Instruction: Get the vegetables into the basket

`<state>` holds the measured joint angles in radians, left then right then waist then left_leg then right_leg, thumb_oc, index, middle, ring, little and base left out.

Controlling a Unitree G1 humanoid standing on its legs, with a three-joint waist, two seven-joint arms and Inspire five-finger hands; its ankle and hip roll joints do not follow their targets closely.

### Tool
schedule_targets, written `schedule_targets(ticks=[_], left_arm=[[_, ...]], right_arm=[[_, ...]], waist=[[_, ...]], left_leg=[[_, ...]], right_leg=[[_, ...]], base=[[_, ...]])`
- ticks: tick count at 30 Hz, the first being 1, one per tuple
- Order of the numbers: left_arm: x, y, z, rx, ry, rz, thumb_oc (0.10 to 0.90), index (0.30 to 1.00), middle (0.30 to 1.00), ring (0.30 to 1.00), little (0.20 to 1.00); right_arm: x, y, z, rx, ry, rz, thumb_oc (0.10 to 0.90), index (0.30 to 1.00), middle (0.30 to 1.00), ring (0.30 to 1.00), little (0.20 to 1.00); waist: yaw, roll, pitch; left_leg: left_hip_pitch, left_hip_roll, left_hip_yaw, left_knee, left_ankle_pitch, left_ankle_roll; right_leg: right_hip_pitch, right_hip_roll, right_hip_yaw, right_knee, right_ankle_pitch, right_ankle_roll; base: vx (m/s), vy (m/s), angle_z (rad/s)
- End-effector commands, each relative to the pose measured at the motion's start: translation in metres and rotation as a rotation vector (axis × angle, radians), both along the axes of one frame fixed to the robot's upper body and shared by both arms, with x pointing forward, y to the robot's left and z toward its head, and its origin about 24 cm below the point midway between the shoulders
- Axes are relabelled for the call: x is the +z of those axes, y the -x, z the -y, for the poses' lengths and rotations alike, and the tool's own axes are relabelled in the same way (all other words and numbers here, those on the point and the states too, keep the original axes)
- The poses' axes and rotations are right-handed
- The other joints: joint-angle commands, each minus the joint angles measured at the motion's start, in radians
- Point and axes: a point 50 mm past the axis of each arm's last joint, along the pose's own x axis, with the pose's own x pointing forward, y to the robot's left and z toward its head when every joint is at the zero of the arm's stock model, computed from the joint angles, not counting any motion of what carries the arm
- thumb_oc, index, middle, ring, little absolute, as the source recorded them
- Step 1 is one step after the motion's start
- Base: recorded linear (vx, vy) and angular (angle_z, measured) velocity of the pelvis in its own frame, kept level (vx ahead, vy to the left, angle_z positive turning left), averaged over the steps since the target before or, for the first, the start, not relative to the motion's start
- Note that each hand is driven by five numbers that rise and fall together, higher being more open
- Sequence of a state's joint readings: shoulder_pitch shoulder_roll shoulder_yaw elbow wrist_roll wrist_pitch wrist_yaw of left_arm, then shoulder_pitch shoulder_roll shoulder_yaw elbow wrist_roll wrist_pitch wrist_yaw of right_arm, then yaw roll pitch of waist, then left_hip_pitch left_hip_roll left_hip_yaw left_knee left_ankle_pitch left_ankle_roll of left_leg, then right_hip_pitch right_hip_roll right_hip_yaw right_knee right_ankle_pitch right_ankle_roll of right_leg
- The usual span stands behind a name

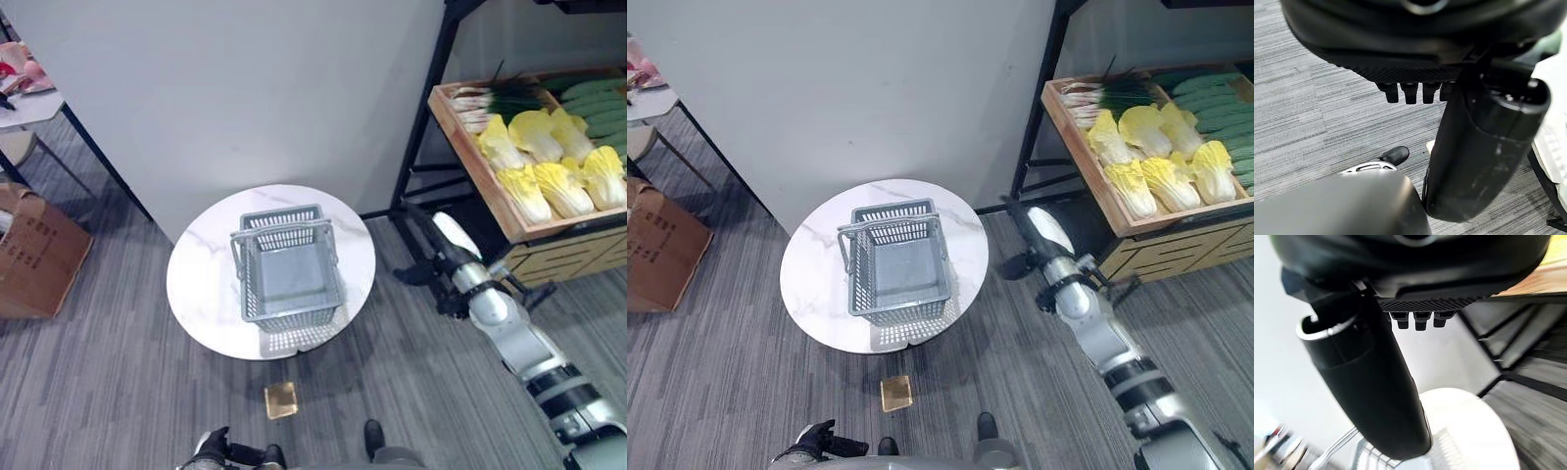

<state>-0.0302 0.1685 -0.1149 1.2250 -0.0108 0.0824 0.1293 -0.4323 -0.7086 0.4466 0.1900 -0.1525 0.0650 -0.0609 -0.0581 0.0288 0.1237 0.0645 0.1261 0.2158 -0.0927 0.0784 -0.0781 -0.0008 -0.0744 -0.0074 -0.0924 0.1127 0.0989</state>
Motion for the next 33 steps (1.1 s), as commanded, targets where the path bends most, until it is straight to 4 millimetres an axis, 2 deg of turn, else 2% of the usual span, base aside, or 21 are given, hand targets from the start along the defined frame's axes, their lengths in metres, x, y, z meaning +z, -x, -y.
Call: schedule_targets(ticks=[1, 6, 7, 12, 16, 18, 19, 25, 31, 33], left_arm=[[-0.005, 0.028, -0.009, -0.044, -0.065, -0.154, 0.900, 1.000, 1.000, 1.000, 1.000], [-0.003, 0.026, -0.015, -0.009, -0.084, -0.144, 0.900, 1.000, 1.000, 1.000, 1.000], [-0.002, 0.023, -0.020, 0.009, -0.102, -0.133, 0.900, 1.000, 1.000, 1.000, 1.000], [0.000, 0.019, -0.025, 0.023, -0.117, -0.119, 0.900, 1.000, 1.000, 1.000, 1.000], [0.002, 0.012, -0.027, 0.037, -0.120, -0.089, 0.900, 1.000, 1.000, 1.000, 1.000], [0.002, 0.010, -0.027, 0.041, -0.115, -0.082, 0.900, 1.000, 1.000, 1.000, 1.000], [0.003, 0.006, -0.027, 0.042, -0.111, -0.064, 0.900, 1.000, 1.000, 1.000, 1.000], [0.005, -0.003, -0.025, 0.041, -0.102, -0.034, 0.900, 1.000, 1.000, 1.000, 1.000], [0.007, -0.017, -0.019, 0.005, -0.082, 0.008, 0.900, 1.000, 1.000, 1.000, 1.000], [0.008, -0.022, -0.016, -0.010, -0.075, 0.025, 0.900, 1.000, 1.000, 1.000, 1.000]], right_arm=[[0.098, -0.038, -0.032, 0.090, 0.077, 0.326, 0.900, 1.000, 1.000, 1.000, 1.000], [0.119, -0.052, -0.045, 0.100, 0.136, 0.356, 0.900, 1.000, 1.000, 1.000, 1.000], [0.133, -0.066, -0.050, 0.068, 0.170, 0.355, 0.900, 1.000, 1.000, 1.000, 1.000], [0.147, -0.083, -0.060, 0.023, 0.219, 0.341, 0.900, 1.000, 1.000, 1.000, 1.000], [0.151, -0.099, -0.058, -0.074, 0.249, 0.287, 0.900, 1.000, 1.000, 1.000, 1.000], [0.149, -0.103, -0.055, -0.102, 0.262, 0.264, 0.900, 1.000, 1.000, 1.000, 1.000], [0.153, -0.105, -0.062, -0.102, 0.343, 0.271, 0.900, 1.000, 1.000, 1.000, 1.000], [0.162, -0.111, -0.064, -0.154, 0.377, 0.263, 0.900, 1.000, 1.000, 1.000, 1.000], [0.179, -0.113, -0.048, -0.243, 0.471, 0.284, 0.900, 1.000, 1.000, 1.000, 1.000], [0.190, -0.112, -0.046, -0.258, 0.522, 0.314, 0.900, 1.000, 1.000, 1.000, 1.000]], waist=[[0.038, -0.112, 0.035], [0.049, -0.132, 0.045], [0.066, -0.149, 0.052], [0.084, -0.164, 0.068], [0.107, -0.174, 0.090], [0.110, -0.176, 0.092], [0.121, -0.177, 0.103], [0.139, -0.171, 0.128], [0.159, -0.157, 0.162], [0.164, -0.151, 0.177]], left_leg=[[0.038, -0.051, -0.010, 0.005, -0.036, -0.022], [0.019, -0.048, -0.016, 0.005, -0.032, -0.023], [-0.001, -0.046, -0.025, 0.005, -0.027, -0.025], [-0.037, -0.046, -0.041, 0.005, -0.018, -0.027], [-0.084, -0.046, -0.066, 0.005, -0.002, -0.032], [-0.092, -0.047, -0.072, 0.005, 0.001, -0.032], [-0.110, -0.046, -0.081, 0.005, 0.005, -0.034], [-0.157, -0.051, -0.110, 0.005, 0.017, -0.037], [-0.220, -0.056, -0.137, 0.005, 0.032, -0.042], [-0.240, -0.057, -0.142, 0.005, 0.035, -0.043]], right_leg=[[0.077, -0.003, 0.023, 0.018, -0.067, 0.025], [0.063, -0.002, 0.023, 0.018, -0.062, 0.025], [0.047, -0.001, 0.018, 0.018, -0.057, 0.025], [0.022, -0.002, 0.010, 0.016, -0.051, 0.026], [-0.015, -0.001, -0.001, 0.015, -0.038, 0.027], [-0.020, -0.002, -0.003, 0.014, -0.035, 0.027], [-0.031, -0.004, -0.008, 0.013, -0.031, 0.028], [-0.063, -0.005, -0.027, 0.011, -0.024, 0.028], [-0.113, -0.005, -0.039, 0.006, -0.013, 0.030], [-0.131, -0.006, -0.040, 0.005, -0.012, 0.031]], base=[[-0.02, 0.000, 0.09], [-0.03, 0.004, 0.10], [-0.03, 0.001, 0.01], [-0.04, 0.009, 0.09], [-0.04, 0.010, 0.17], [-0.01, 0.021, 0.17], [-0.01, 0.028, 0.16], [-0.02, 0.019, 0.12], [-0.03, 0.009, 0.18], [-0.02, 0.035, 0.11]])
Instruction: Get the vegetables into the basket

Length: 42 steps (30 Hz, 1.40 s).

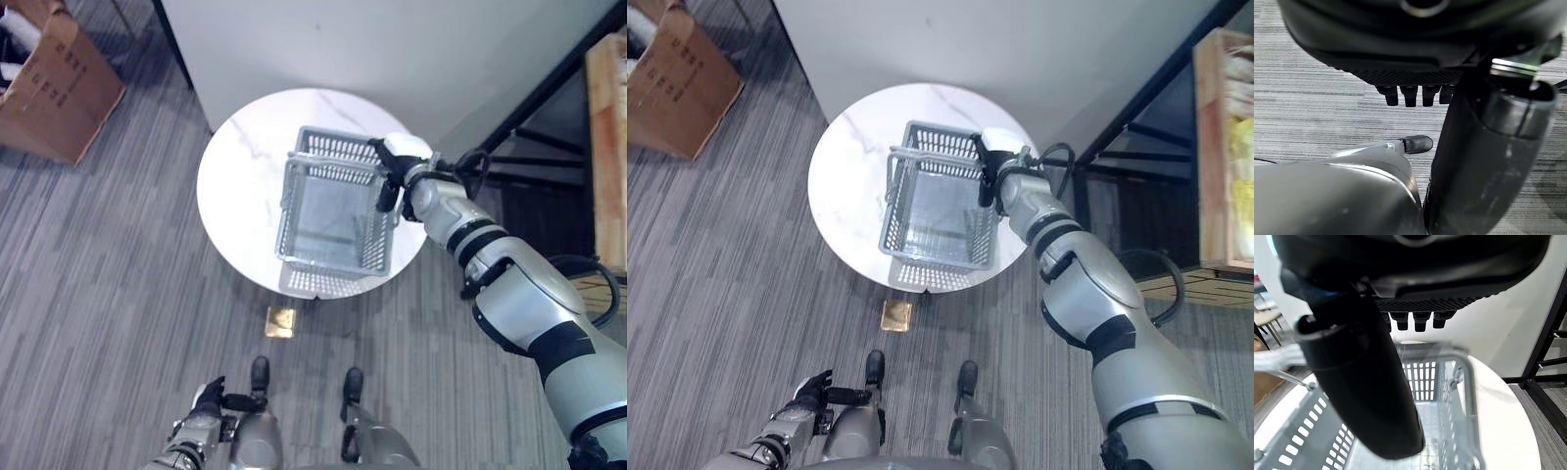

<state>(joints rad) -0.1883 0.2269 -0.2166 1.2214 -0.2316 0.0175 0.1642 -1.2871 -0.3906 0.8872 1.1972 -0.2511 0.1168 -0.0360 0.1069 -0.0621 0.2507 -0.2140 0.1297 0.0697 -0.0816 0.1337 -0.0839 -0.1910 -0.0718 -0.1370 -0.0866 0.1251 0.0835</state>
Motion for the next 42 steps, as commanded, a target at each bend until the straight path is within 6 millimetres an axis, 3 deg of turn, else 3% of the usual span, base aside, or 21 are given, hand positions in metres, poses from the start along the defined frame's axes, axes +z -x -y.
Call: schedule_targets(ticks=[1, 8, 9, 13, 18, 25, 30, 39, 42], left_arm=[[-0.016, 0.044, -0.005, -0.075, -0.072, -0.197, 0.900, 1.000, 1.000, 1.000, 1.000], [-0.013, 0.030, 0.003, -0.139, -0.073, -0.163, 0.900, 1.000, 1.000, 1.000, 1.000], [-0.012, 0.025, 0.005, -0.158, -0.077, -0.153, 0.900, 1.000, 1.000, 1.000, 1.000], [-0.011, 0.021, 0.009, -0.165, -0.073, -0.140, 0.900, 1.000, 1.000, 1.000, 1.000], [-0.011, 0.020, 0.010, -0.151, -0.065, -0.140, 0.900, 1.000, 1.000, 1.000, 1.000], [-0.014, 0.031, 0.002, -0.142, -0.097, -0.210, 0.900, 1.000, 1.000, 1.000, 1.000], [-0.017, 0.041, 0.000, -0.115, -0.088, -0.250, 0.900, 1.000, 1.000, 1.000, 1.000], [-0.023, 0.063, -0.001, -0.085, -0.071, -0.330, 0.900, 1.000, 1.000, 1.000, 1.000], [-0.026, 0.079, 0.000, -0.078, -0.062, -0.389, 0.900, 1.000, 1.000, 1.000, 1.000]], right_arm=[[0.118, -0.002, 0.008, -0.045, 0.142, 0.335, 0.900, 1.000, 1.000, 1.000, 1.000], [0.142, 0.002, 0.020, -0.098, 0.150, 0.397, 0.900, 1.000, 1.000, 1.000, 1.000], [0.145, 0.003, 0.020, -0.103, 0.161, 0.405, 0.400, 0.300, 0.300, 0.300, 0.300], [0.145, 0.003, 0.023, -0.114, 0.163, 0.412, 0.400, 0.300, 0.300, 0.300, 0.300], [0.136, 0.001, 0.012, -0.083, 0.140, 0.395, 0.400, 0.300, 0.300, 0.300, 0.300], [0.094, -0.003, -0.029, 0.029, -0.002, 0.309, 0.400, 0.300, 0.300, 0.300, 0.300], [0.085, 0.001, -0.041, 0.097, -0.110, 0.309, 0.400, 0.300, 0.300, 0.300, 0.300], [0.083, 0.014, -0.036, 0.192, -0.157, 0.336, 0.400, 0.300, 0.300, 0.300, 0.300], [0.081, 0.024, -0.016, 0.201, -0.186, 0.360, 0.400, 0.300, 0.300, 0.300, 0.300]], waist=[[0.001, -0.058, 0.057], [-0.002, -0.054, 0.078], [-0.001, -0.051, 0.083], [-0.007, -0.045, 0.088], [-0.016, -0.043, 0.087], [-0.043, -0.054, 0.047], [-0.061, -0.051, 0.008], [-0.107, -0.034, -0.063], [-0.132, -0.012, -0.105]], left_leg=[[0.025, -0.062, 0.001, -0.006, -0.018, -0.038], [-0.019, -0.064, -0.006, -0.006, -0.009, -0.044], [-0.026, -0.064, -0.008, -0.006, -0.007, -0.046], [-0.028, -0.068, -0.008, -0.006, -0.008, -0.047], [-0.010, -0.070, -0.004, -0.006, -0.016, -0.045], [0.080, -0.070, 0.025, -0.006, -0.047, -0.033], [0.140, -0.074, 0.040, -0.006, -0.062, -0.024], [0.234, -0.078, 0.074, -0.006, -0.083, -0.014], [0.273, -0.080, 0.093, -0.006, -0.090, -0.009]], right_leg=[[0.044, -0.008, 0.092, -0.001, -0.025, 0.047], [0.001, -0.005, 0.098, -0.001, -0.017, 0.049], [-0.005, -0.007, 0.097, -0.001, -0.018, 0.050], [-0.010, -0.009, 0.095, -0.001, -0.015, 0.050], [-0.001, -0.011, 0.099, -0.001, -0.016, 0.051], [0.057, -0.016, 0.119, 0.007, -0.029, 0.045], [0.104, -0.019, 0.125, 0.015, -0.041, 0.040], [0.176, -0.020, 0.143, 0.031, -0.057, 0.038], [0.207, -0.019, 0.156, 0.043, -0.068, 0.038]], base=[[-0.01, 0.025, 0.04], [0.00, 0.000, 0.00], [0.00, 0.000, 0.00], [0.01, 0.016, 0.02], [0.01, 0.012, 0.01], [0.03, 0.008, -0.08], [0.03, 0.007, -0.05], [0.02, 0.006, -0.13], [0.02, -0.016, -0.12]])
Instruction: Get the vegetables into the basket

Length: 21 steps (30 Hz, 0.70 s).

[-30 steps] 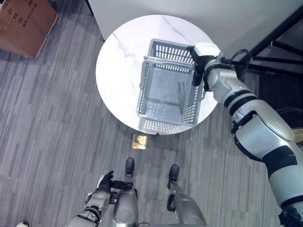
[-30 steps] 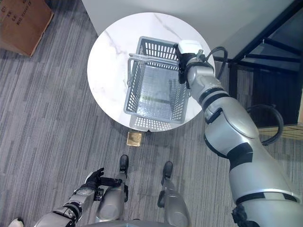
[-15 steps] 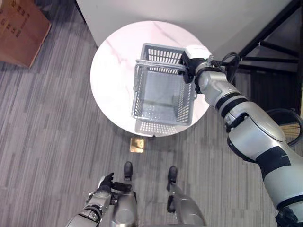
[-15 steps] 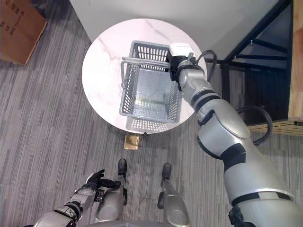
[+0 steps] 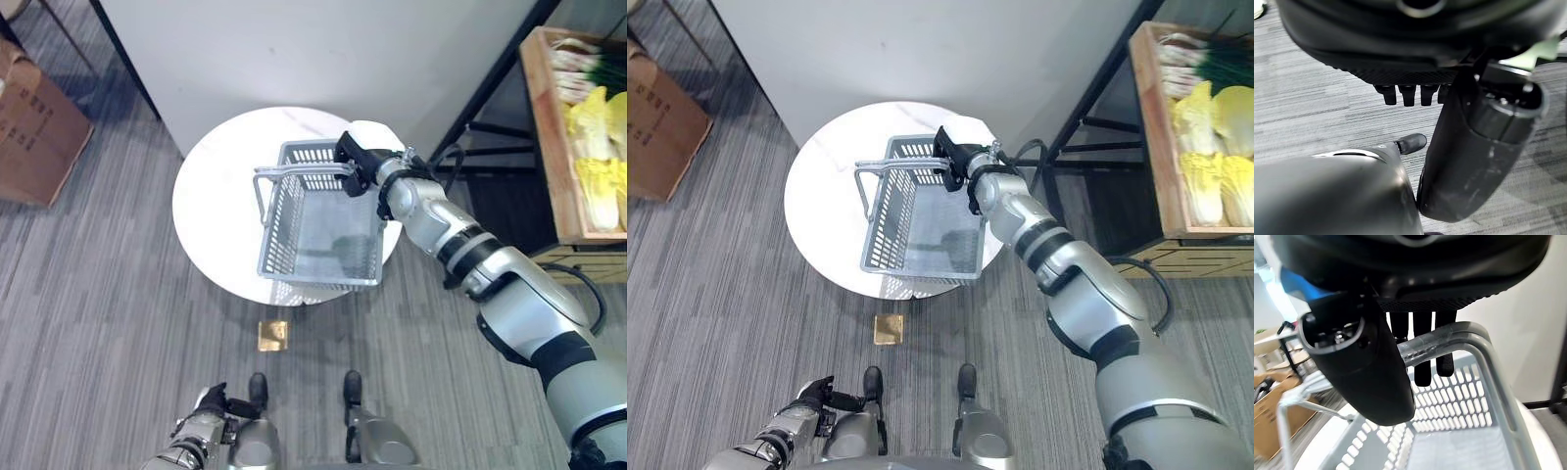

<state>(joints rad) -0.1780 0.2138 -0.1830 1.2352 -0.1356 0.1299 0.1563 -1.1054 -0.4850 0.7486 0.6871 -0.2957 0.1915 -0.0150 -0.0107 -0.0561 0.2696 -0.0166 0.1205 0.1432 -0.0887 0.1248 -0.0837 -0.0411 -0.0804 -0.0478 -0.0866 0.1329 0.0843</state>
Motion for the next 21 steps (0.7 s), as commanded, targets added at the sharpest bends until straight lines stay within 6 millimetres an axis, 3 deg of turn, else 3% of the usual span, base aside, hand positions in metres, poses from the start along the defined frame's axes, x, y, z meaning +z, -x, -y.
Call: schedule_targets(ticks=[1, 6, 9, 11, 13, 21], left_arm=[[-0.019, 0.064, 0.000, -0.051, -0.032, -0.256, 0.900, 1.000, 1.000, 1.000, 1.000], [-0.021, 0.075, 0.002, -0.063, -0.026, -0.295, 0.900, 1.000, 1.000, 1.000, 1.000], [-0.023, 0.080, 0.005, -0.079, -0.015, -0.313, 0.900, 1.000, 1.000, 1.000, 1.000], [-0.024, 0.083, 0.007, -0.095, -0.012, -0.325, 0.900, 1.000, 1.000, 1.000, 1.000], [-0.025, 0.085, 0.011, -0.110, -0.003, -0.331, 0.900, 1.000, 1.000, 1.000, 1.000], [-0.026, 0.082, 0.019, -0.190, 0.005, -0.338, 0.900, 1.000, 1.000, 1.000, 1.000]], right_arm=[[0.075, 0.004, 0.019, -0.010, -0.092, 0.269, 0.400, 0.300, 0.300, 0.300, 0.300], [0.068, 0.024, 0.041, 0.020, -0.121, 0.292, 0.400, 0.300, 0.300, 0.300, 0.300], [0.055, 0.036, 0.053, 0.027, -0.152, 0.276, 0.400, 0.300, 0.300, 0.300, 0.300], [0.043, 0.043, 0.061, 0.026, -0.175, 0.252, 0.400, 0.300, 0.300, 0.300, 0.300], [0.020, 0.051, 0.069, 0.024, -0.246, 0.182, 0.400, 0.300, 0.300, 0.300, 0.300], [-0.018, 0.064, 0.096, -0.071, -0.202, 0.091, 0.400, 0.300, 0.300, 0.300, 0.300]], waist=[[-0.019, -0.013, -0.130], [-0.045, 0.014, -0.164], [-0.062, 0.029, -0.176], [-0.069, 0.035, -0.184], [-0.077, 0.043, -0.185], [-0.095, 0.051, -0.185]], left_leg=[[0.082, -0.072, 0.021, 0.001, -0.082, -0.008], [0.110, -0.076, 0.037, 0.001, -0.088, -0.004], [0.120, -0.075, 0.042, 0.001, -0.086, -0.004], [0.124, -0.075, 0.045, 0.001, -0.086, -0.003], [0.124, -0.074, 0.049, 0.001, -0.082, -0.005], [0.124, -0.074, 0.057, 0.001, -0.078, -0.010]], right_leg=[[0.061, -0.009, 0.069, 0.046, -0.077, 0.036], [0.080, -0.005, 0.079, 0.055, -0.086, 0.034], [0.088, -0.005, 0.081, 0.058, -0.088, 0.034], [0.091, -0.004, 0.081, 0.059, -0.090, 0.034], [0.092, -0.006, 0.078, 0.059, -0.089, 0.033], [0.093, -0.003, 0.069, 0.056, -0.082, 0.033]], base=[[0.00, -0.012, -0.10], [0.01, -0.020, -0.12], [0.00, -0.023, -0.17], [-0.02, -0.025, -0.03], [-0.03, -0.018, -0.06], [-0.01, -0.002, -0.01]])
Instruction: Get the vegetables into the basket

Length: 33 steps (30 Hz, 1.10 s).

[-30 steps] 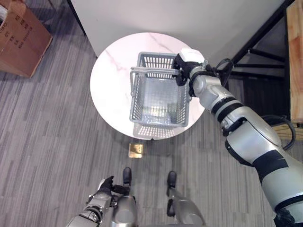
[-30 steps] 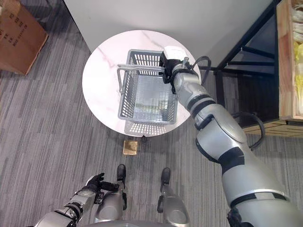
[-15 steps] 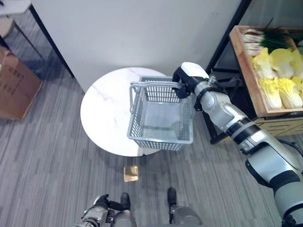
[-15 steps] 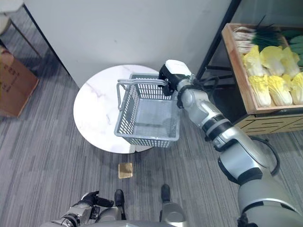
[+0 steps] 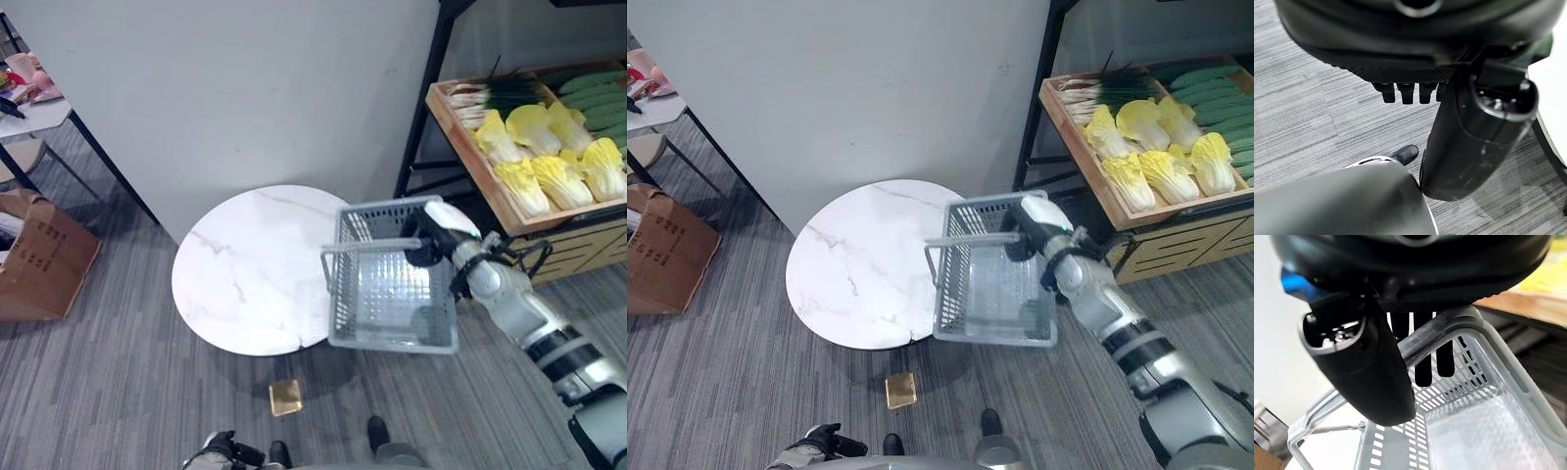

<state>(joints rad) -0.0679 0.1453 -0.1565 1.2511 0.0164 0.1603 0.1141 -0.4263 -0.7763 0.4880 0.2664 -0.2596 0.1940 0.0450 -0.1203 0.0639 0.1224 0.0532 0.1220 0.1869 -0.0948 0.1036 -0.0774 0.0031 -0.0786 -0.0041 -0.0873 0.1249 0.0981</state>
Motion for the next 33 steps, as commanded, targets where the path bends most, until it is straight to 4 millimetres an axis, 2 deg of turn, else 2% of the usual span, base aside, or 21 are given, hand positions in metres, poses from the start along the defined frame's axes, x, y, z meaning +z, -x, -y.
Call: schedule_targets(ticks=[1, 2, 4, 7, 8, 9, 10, 12, 13, 17, 19, 22, 25, 33], left_arm=[[-0.006, 0.032, -0.002, -0.106, -0.033, -0.164, 0.900, 1.000, 1.000, 1.000, 1.000], [-0.006, 0.031, -0.002, -0.103, -0.033, -0.160, 0.900, 1.000, 1.000, 1.000, 1.000], [-0.006, 0.031, -0.002, -0.100, -0.033, -0.159, 0.900, 1.000, 1.000, 1.000, 1.000], [-0.006, 0.030, -0.002, -0.093, -0.030, -0.158, 0.900, 1.000, 1.000, 1.000, 1.000], [-0.006, 0.030, -0.002, -0.087, -0.030, -0.156, 0.900, 1.000, 1.000, 1.000, 1.000], [-0.006, 0.030, -0.003, -0.089, -0.030, -0.157, 0.900, 1.000, 1.000, 1.000, 1.000], [-0.006, 0.030, -0.002, -0.085, -0.028, -0.155, 0.900, 1.000, 1.000, 1.000, 1.000], [-0.006, 0.030, -0.002, -0.087, -0.027, -0.157, 0.900, 1.000, 1.000, 1.000, 1.000], [-0.006, 0.030, -0.001, -0.088, -0.025, -0.158, 0.900, 1.000, 1.000, 1.000, 1.000], [-0.006, 0.031, -0.001, -0.094, -0.025, -0.158, 0.900, 1.000, 1.000, 1.000, 1.000], [-0.006, 0.029, -0.002, -0.101, -0.028, -0.150, 0.900, 1.000, 1.000, 1.000, 1.000], [-0.006, 0.029, -0.004, -0.101, -0.035, -0.146, 0.900, 1.000, 1.000, 1.000, 1.000], [-0.006, 0.031, -0.005, -0.102, -0.046, -0.146, 0.900, 1.000, 1.000, 1.000, 1.000], [-0.006, 0.031, -0.006, -0.104, -0.053, -0.140, 0.900, 1.000, 1.000, 1.000, 1.000]], right_arm=[[0.093, -0.024, -0.016, 0.065, -0.102, 0.397, 0.400, 0.300, 0.300, 0.300, 0.300], [0.080, -0.021, -0.003, 0.015, -0.062, 0.371, 0.400, 0.300, 0.300, 0.300, 0.300], [0.075, -0.019, 0.002, -0.004, -0.049, 0.354, 0.400, 0.300, 0.300, 0.300, 0.300], [0.055, -0.010, 0.024, -0.092, -0.008, 0.300, 0.400, 0.300, 0.300, 0.300, 0.300], [0.046, -0.004, 0.037, -0.139, 0.023, 0.273, 0.400, 0.300, 0.300, 0.300, 0.300], [0.046, -0.004, 0.037, -0.141, 0.023, 0.273, 0.400, 0.300, 0.300, 0.300, 0.300], [0.033, 0.004, 0.050, -0.191, 0.032, 0.238, 0.400, 0.300, 0.300, 0.300, 0.300], [0.027, 0.008, 0.056, -0.216, 0.040, 0.217, 0.400, 0.300, 0.300, 0.300, 0.300], [0.011, 0.017, 0.067, -0.266, 0.047, 0.166, 0.400, 0.300, 0.300, 0.300, 0.300], [-0.005, 0.028, 0.080, -0.318, 0.062, 0.112, 0.400, 0.300, 0.300, 0.300, 0.300], [-0.022, 0.043, 0.093, -0.365, 0.133, 0.076, 0.400, 0.300, 0.300, 0.300, 0.300], [-0.030, 0.050, 0.098, -0.386, 0.162, 0.066, 0.400, 0.300, 0.300, 0.300, 0.300], [-0.047, 0.063, 0.108, -0.441, 0.181, 0.013, 0.400, 0.300, 0.300, 0.300, 0.300], [-0.085, 0.083, 0.112, -0.516, 0.152, -0.119, 0.400, 0.300, 0.300, 0.300, 0.300]], waist=[[0.016, -0.069, -0.038], [0.008, -0.068, -0.035], [0.007, -0.067, -0.034], [-0.001, -0.064, -0.030], [-0.006, -0.062, -0.029], [-0.004, -0.062, -0.029], [-0.012, -0.059, -0.026], [-0.012, -0.058, -0.026], [-0.017, -0.055, -0.025], [-0.019, -0.053, -0.026], [-0.026, -0.047, -0.022], [-0.028, -0.045, -0.020], [-0.029, -0.041, -0.022], [-0.027, -0.039, -0.022]], left_leg=[[0.054, -0.076, 0.014, 0.007, -0.057, -0.016], [0.060, -0.074, 0.019, 0.007, -0.063, -0.012], [0.064, -0.073, 0.022, 0.007, -0.066, -0.011], [0.073, -0.072, 0.032, 0.007, -0.071, -0.008], [0.076, -0.072, 0.033, 0.007, -0.074, -0.008], [0.076, -0.072, 0.033, 0.007, -0.074, -0.008], [0.077, -0.072, 0.034, 0.007, -0.075, -0.008], [0.078, -0.073, 0.034, 0.007, -0.076, -0.007], [0.077, -0.072, 0.034, 0.007, -0.077, -0.008], [0.078, -0.073, 0.033, 0.007, -0.078, -0.008], [0.079, -0.072, 0.032, 0.007, -0.080, -0.008], [0.080, -0.074, 0.032, 0.007, -0.082, -0.008], [0.080, -0.076, 0.029, 0.007, -0.085, -0.007], [0.080, -0.079, 0.028, 0.007, -0.087, -0.007]], right_leg=[[0.049, -0.005, 0.025, 0.056, -0.074, 0.019], [0.049, -0.002, 0.032, 0.055, -0.074, 0.020], [0.050, 0.000, 0.038, 0.057, -0.074, 0.020], [0.050, 0.006, 0.049, 0.060, -0.079, 0.019], [0.049, 0.008, 0.053, 0.060, -0.080, 0.020], [0.049, 0.008, 0.053, 0.060, -0.080, 0.020], [0.050, 0.009, 0.054, 0.059, -0.082, 0.020], [0.051, 0.009, 0.054, 0.058, -0.083, 0.021], [0.051, 0.009, 0.054, 0.056, -0.083, 0.021], [0.054, 0.009, 0.052, 0.054, -0.085, 0.020], [0.057, 0.009, 0.051, 0.054, -0.089, 0.021], [0.056, 0.010, 0.052, 0.055, -0.090, 0.021], [0.059, 0.008, 0.052, 0.054, -0.092, 0.021], [0.061, 0.009, 0.047, 0.053, -0.093, 0.021]], base=[[0.00, 0.000, 0.00], [0.02, -0.008, -0.03], [0.02, -0.005, -0.05], [0.02, -0.007, -0.08], [0.02, -0.009, -0.07], [0.02, -0.012, -0.06], [0.01, -0.006, -0.06], [0.01, -0.007, -0.04], [0.02, -0.007, -0.04], [0.01, -0.005, -0.02], [0.02, -0.013, -0.05], [0.00, 0.000, 0.00], [0.01, -0.009, -0.03], [0.00, 0.000, 0.00]])
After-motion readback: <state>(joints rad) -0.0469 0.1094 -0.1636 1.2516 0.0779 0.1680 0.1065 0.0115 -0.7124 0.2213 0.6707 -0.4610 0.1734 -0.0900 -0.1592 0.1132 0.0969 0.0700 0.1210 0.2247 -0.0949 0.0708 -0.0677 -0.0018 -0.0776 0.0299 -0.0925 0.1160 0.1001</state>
